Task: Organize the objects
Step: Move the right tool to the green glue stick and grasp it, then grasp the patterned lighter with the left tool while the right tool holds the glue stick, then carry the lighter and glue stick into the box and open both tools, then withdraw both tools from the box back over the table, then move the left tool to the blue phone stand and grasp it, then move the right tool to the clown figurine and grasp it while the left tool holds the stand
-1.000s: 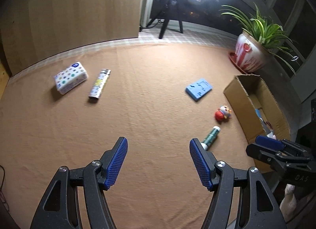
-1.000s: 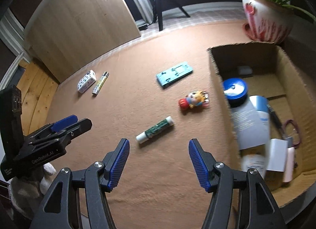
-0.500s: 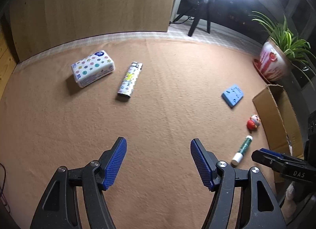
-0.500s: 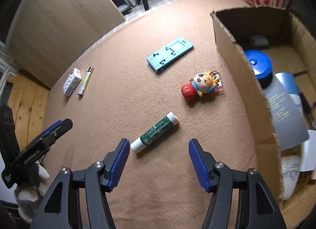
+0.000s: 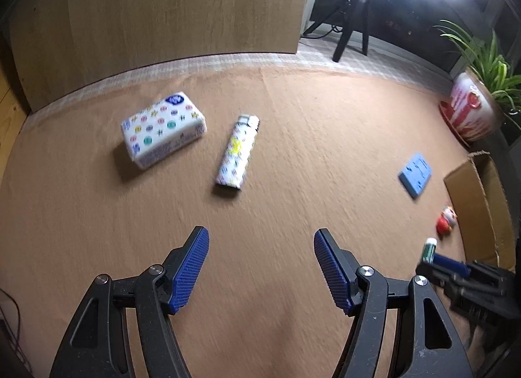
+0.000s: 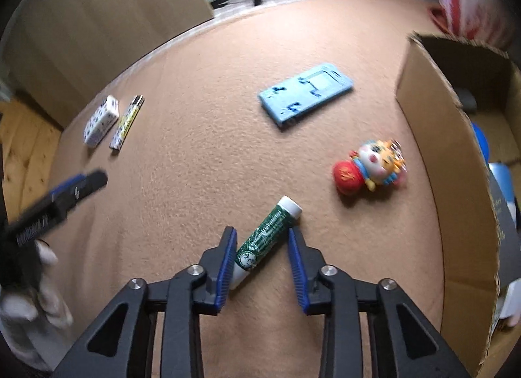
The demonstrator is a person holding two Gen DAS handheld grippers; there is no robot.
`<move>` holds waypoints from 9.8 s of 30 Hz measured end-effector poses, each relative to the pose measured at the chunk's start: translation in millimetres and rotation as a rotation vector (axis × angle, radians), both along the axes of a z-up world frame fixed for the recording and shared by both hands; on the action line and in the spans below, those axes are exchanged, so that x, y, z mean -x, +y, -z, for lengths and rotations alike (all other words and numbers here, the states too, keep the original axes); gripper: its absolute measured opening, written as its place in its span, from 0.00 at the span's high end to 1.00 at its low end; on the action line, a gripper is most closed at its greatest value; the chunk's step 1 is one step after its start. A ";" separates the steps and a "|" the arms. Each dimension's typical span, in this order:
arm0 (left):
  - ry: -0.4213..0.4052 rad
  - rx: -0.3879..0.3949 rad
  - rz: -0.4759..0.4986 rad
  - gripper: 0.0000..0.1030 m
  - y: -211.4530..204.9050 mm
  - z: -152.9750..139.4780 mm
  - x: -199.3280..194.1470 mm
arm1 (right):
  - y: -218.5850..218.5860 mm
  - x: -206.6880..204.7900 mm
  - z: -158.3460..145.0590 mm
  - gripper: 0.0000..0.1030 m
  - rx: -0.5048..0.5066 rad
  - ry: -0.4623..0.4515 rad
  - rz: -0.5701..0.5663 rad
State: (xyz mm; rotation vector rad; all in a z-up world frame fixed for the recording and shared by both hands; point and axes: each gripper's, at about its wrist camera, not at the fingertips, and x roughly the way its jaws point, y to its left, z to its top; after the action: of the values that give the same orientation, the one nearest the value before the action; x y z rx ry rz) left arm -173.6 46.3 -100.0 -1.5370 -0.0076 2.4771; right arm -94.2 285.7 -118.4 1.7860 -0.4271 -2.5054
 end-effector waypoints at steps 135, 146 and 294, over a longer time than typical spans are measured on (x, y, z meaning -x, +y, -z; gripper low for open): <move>0.120 -0.140 0.505 0.37 307.7 -73.2 -90.1 | 202.9 -130.1 -86.7 0.40 -0.119 0.243 0.284; 0.127 -0.136 0.457 0.37 282.5 -76.9 -87.8 | 192.4 -122.0 -80.7 0.40 -0.115 0.215 0.265; -0.045 -0.155 0.100 0.62 44.3 11.9 -73.8 | 30.4 -36.1 -29.1 0.81 0.044 0.150 -0.006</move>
State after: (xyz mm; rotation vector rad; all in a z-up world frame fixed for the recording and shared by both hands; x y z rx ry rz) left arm -99.9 90.5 -111.9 -1.4907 -0.1247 2.3064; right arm -58.2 316.1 -89.3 1.5681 -0.4639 -2.5820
